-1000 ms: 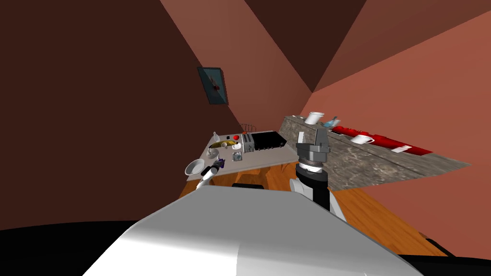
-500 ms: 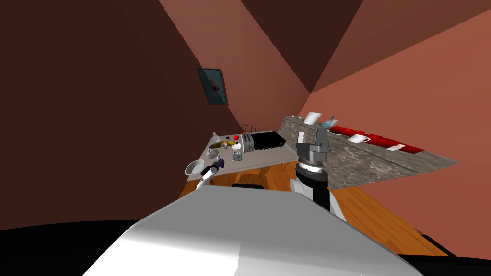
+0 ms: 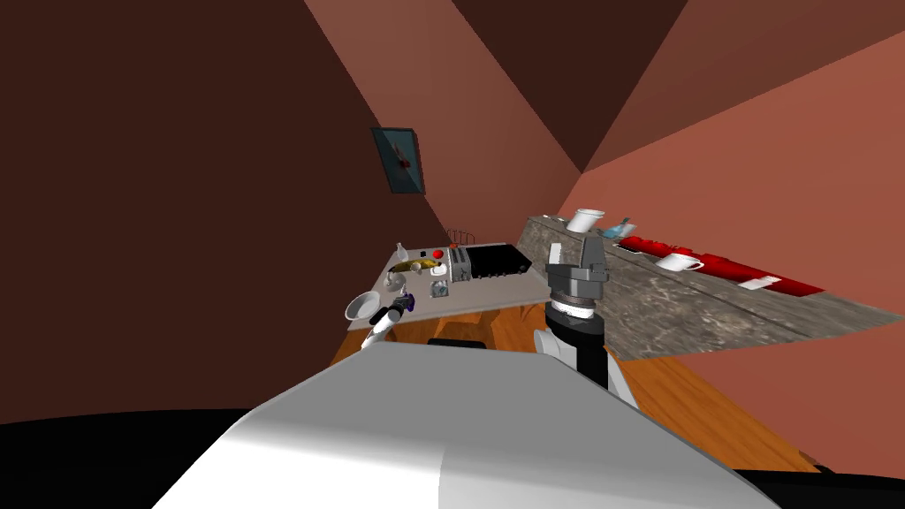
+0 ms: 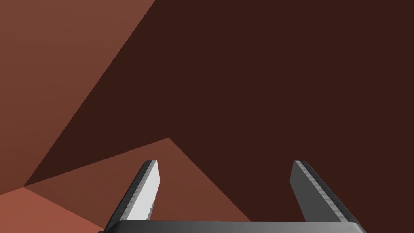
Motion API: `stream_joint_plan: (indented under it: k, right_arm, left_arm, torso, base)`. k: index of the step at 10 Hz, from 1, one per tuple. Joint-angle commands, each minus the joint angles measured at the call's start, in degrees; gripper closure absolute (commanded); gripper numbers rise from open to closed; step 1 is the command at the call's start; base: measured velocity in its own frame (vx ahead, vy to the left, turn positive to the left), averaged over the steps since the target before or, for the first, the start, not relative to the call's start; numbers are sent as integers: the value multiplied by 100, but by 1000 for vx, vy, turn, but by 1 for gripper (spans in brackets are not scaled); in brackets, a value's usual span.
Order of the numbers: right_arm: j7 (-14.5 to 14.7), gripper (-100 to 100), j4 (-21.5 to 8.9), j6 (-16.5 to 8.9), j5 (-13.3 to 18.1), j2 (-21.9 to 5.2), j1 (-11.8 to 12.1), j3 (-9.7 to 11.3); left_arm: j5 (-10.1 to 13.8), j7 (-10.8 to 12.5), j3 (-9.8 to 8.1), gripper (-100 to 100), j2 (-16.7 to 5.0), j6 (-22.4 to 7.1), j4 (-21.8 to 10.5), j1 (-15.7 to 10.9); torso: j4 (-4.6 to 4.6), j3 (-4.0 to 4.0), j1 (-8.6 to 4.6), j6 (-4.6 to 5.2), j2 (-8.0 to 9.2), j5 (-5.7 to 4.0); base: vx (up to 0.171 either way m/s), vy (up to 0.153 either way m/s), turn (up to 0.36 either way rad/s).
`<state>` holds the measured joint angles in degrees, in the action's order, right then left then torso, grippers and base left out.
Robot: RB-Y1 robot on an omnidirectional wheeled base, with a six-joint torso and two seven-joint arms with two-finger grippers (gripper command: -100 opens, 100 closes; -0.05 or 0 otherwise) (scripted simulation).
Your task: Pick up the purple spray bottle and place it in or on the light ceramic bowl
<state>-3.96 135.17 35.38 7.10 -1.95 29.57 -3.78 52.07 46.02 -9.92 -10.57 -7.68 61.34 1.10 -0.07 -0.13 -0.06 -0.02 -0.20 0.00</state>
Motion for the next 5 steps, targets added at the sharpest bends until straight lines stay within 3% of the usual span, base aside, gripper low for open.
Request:
stream_joint_plan:
  k: [1, 5]
  right_arm:
    - [0, 0, 0, 0, 0, 0, 0, 0]
    - [0, 0, 0, 0, 0, 0, 0, 0]
  left_arm:
    - [-9, -6, 81, 100, 17, -76, 210, 145]
    - [-54, -14, 216, 100, 37, -282, 699, 467]
  torso:
    - [0, 0, 0, 0, 0, 0]
    - [4, 4, -3, -1, 4, -2]
  base:
    - [48, -31, 105]
    - [42, -24, 114]
